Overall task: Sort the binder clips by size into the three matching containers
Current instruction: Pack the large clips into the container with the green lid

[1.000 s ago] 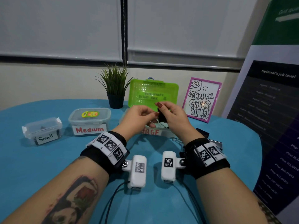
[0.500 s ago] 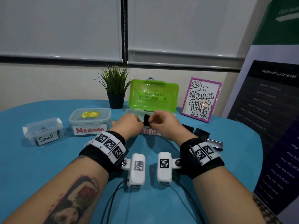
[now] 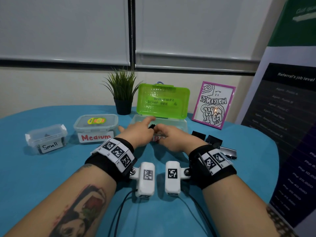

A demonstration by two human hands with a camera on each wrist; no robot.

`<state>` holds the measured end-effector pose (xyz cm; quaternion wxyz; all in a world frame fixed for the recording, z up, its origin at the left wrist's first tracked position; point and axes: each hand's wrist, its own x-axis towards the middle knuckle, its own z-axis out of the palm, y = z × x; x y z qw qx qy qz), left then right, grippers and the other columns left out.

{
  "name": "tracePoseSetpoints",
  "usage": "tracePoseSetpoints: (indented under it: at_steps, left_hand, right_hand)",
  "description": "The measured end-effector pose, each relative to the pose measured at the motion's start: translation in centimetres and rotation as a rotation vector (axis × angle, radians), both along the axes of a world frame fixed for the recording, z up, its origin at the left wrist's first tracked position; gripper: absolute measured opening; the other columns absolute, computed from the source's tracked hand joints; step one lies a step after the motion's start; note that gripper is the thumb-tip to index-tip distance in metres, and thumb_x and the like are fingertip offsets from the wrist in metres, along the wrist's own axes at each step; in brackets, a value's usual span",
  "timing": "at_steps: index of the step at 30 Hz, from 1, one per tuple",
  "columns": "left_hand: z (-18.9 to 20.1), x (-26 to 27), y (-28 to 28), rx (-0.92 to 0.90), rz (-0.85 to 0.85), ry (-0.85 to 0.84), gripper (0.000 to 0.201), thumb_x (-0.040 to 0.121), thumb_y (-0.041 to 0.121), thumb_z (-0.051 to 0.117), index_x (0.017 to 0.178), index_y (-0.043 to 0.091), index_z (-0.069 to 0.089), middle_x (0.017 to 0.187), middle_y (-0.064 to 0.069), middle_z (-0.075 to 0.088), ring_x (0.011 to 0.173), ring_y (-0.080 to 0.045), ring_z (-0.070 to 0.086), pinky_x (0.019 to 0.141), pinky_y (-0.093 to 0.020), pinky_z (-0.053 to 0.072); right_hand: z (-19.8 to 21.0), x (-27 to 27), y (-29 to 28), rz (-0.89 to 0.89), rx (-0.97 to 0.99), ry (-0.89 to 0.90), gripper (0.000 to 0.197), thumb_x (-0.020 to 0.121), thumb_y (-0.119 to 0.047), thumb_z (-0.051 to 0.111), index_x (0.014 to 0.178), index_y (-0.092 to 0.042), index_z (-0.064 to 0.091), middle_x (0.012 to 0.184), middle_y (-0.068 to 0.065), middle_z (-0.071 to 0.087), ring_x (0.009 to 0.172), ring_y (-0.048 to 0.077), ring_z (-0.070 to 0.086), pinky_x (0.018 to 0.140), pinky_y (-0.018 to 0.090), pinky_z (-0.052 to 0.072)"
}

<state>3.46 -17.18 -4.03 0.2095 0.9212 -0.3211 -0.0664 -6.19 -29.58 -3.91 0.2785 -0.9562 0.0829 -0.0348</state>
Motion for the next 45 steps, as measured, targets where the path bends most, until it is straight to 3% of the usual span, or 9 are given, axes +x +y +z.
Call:
tracePoseSetpoints:
  at_steps: [4,9,15,20,24,29,35,41,45]
  left_hand:
    - [0.4,-0.2,0.0,0.105,0.032,-0.009,0.041,0.094,0.035,0.031,0.127,0.038,0.056,0.135,0.002,0.058,0.125,-0.026,0.05,0.109,-0.063,0.017]
    - [0.7,-0.6,0.1,0.163,0.039,-0.051,0.038,0.095,0.036,0.03,0.117,0.033,0.061,0.127,0.003,0.06,0.121,-0.025,0.051,0.106,-0.062,0.02]
    - [1.1,-1.0,0.3,0.18,0.072,-0.078,0.036,0.097,0.041,0.031,0.118,0.028,0.057,0.123,-0.001,0.06,0.116,-0.024,0.052,0.105,-0.059,0.022]
    - [0.4,-1.0,0.0,0.088,-0.087,-0.072,0.041,0.1,0.039,0.034,0.14,0.048,0.04,0.142,0.005,0.055,0.134,-0.024,0.045,0.112,-0.058,0.013]
    - [0.4,-1.1,-0.1,0.185,-0.12,-0.091,0.038,0.102,0.043,0.031,0.137,0.046,0.047,0.142,0.007,0.055,0.134,-0.021,0.045,0.114,-0.056,0.011]
    - [0.5,-1.1,-0.1,0.18,-0.112,-0.093,0.033,0.102,0.045,0.031,0.124,0.044,0.056,0.131,0.009,0.062,0.127,-0.02,0.05,0.113,-0.054,0.012]
    - [0.3,-1.2,0.1,0.163,-0.119,-0.1,0.031,0.102,0.045,0.032,0.126,0.049,0.051,0.132,0.009,0.061,0.13,-0.02,0.049,0.114,-0.055,0.011]
    - [0.3,-1.1,0.3,0.156,-0.135,-0.065,0.042,0.101,0.03,0.038,0.129,0.057,0.051,0.139,0.013,0.056,0.138,-0.02,0.041,0.117,-0.054,0.004]
    - [0.3,-1.2,0.3,0.114,-0.117,-0.072,0.035,0.1,0.032,0.043,0.122,0.055,0.058,0.129,0.013,0.062,0.131,-0.02,0.046,0.117,-0.054,0.009]
  right_hand:
    - [-0.7,0.4,-0.2,-0.083,-0.012,-0.039,0.021,0.089,-0.027,0.068,0.108,-0.033,0.06,0.11,-0.003,0.069,0.098,0.02,0.064,0.092,0.038,0.053]
    - [-0.9,0.8,-0.4,-0.136,0.045,-0.125,0.017,0.083,-0.027,0.078,0.094,-0.027,0.066,0.092,-0.004,0.071,0.087,0.018,0.068,0.086,0.042,0.057]
    - [-1.2,0.8,-1.2,-0.191,-0.043,-0.051,0.06,0.08,-0.031,0.08,0.135,-0.028,0.056,0.128,-0.001,0.061,0.112,0.021,0.06,0.093,0.032,0.049]
    - [-1.1,0.9,-0.8,-0.147,-0.031,-0.022,0.038,0.09,-0.027,0.069,0.126,-0.036,0.065,0.119,-0.005,0.07,0.107,0.02,0.065,0.097,0.038,0.052]
    - [-1.0,0.7,-1.0,-0.189,0.038,-0.051,0.032,0.082,-0.024,0.078,0.113,-0.03,0.07,0.107,-0.005,0.073,0.102,0.016,0.068,0.098,0.039,0.054]
    - [0.2,-0.6,-1.9,-0.29,-0.098,-0.041,0.032,0.082,-0.02,0.079,0.113,-0.02,0.073,0.11,-0.001,0.07,0.099,0.017,0.064,0.084,0.025,0.048]
    - [0.8,-1.4,-1.8,-0.278,-0.095,-0.04,0.027,0.083,-0.022,0.077,0.11,-0.025,0.077,0.101,-0.004,0.072,0.09,0.013,0.064,0.076,0.023,0.046]
    - [1.8,-3.2,-6.0,-0.716,0.005,-0.294,0.023,0.089,-0.028,0.069,0.11,-0.021,0.074,0.113,0.004,0.073,0.102,0.026,0.065,0.094,0.036,0.053]
    - [0.9,-3.9,-7.2,-0.76,-0.005,0.088,0.034,0.08,-0.017,0.076,0.114,-0.015,0.07,0.115,0.01,0.068,0.096,0.028,0.062,0.091,0.032,0.052]
